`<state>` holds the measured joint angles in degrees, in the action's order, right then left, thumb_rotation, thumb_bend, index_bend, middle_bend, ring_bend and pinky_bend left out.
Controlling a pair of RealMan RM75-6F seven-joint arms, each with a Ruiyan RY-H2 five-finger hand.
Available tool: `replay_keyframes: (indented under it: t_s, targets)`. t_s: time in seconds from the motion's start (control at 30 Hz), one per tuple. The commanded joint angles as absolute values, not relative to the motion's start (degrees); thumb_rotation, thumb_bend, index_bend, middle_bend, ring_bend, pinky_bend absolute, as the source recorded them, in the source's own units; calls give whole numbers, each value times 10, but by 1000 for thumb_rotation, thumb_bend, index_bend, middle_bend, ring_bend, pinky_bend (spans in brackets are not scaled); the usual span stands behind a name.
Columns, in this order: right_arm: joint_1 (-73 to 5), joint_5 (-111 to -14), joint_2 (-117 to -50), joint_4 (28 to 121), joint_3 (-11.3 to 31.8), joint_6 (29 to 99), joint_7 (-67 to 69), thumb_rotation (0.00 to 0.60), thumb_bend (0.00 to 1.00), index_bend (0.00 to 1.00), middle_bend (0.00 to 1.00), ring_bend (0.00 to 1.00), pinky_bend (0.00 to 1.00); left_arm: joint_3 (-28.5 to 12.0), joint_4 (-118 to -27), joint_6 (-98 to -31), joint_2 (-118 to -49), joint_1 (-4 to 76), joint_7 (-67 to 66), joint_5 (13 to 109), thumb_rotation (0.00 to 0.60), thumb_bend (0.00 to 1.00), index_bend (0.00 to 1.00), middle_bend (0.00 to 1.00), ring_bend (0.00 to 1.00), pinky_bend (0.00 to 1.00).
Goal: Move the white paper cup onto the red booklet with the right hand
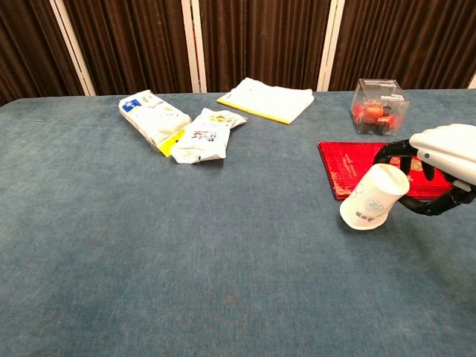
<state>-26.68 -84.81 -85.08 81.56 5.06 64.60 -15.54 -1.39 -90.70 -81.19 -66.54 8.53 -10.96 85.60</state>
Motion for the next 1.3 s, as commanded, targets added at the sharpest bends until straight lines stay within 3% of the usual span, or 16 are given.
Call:
replay_keyframes:
  t_s: [0.03, 0.07, 0.2, 0.4, 0.97, 1.3]
  targets:
    - [-267, -843, -853, 813, 49, 644, -164, 600, 475, 216, 318, 360, 433, -14, -907, -812, -665, 86, -109, 856, 600, 0, 0, 0, 0, 0]
    - [-267, -842, -853, 813, 48, 643, -167, 600, 475, 135, 298, 332, 403, -14, -907, -812, -665, 86, -109, 856, 600, 0, 0, 0, 0, 0]
    - [-264, -831, -846, 825, 46, 641, -187, 600, 466, 4, 181, 226, 316, -14, -907, -811, -665, 86, -109, 855, 600, 0, 0, 0, 0, 0]
    - [-254, -815, -802, 878, 37, 642, -239, 600, 420, 0, 39, 100, 243, -14, -908, -812, -665, 85, -108, 855, 600, 0, 0, 0, 0, 0]
    - [-155, -860, -627, 948, -7, 774, -173, 600, 419, 0, 0, 4, 147, -12, -908, -817, -665, 84, -116, 860, 600, 0, 0, 0, 0, 0]
    - [-71, -874, -608, 914, -21, 885, -116, 600, 418, 0, 0, 0, 94, -9, -897, -830, -671, 83, -124, 877, 600, 0, 0, 0, 0, 0]
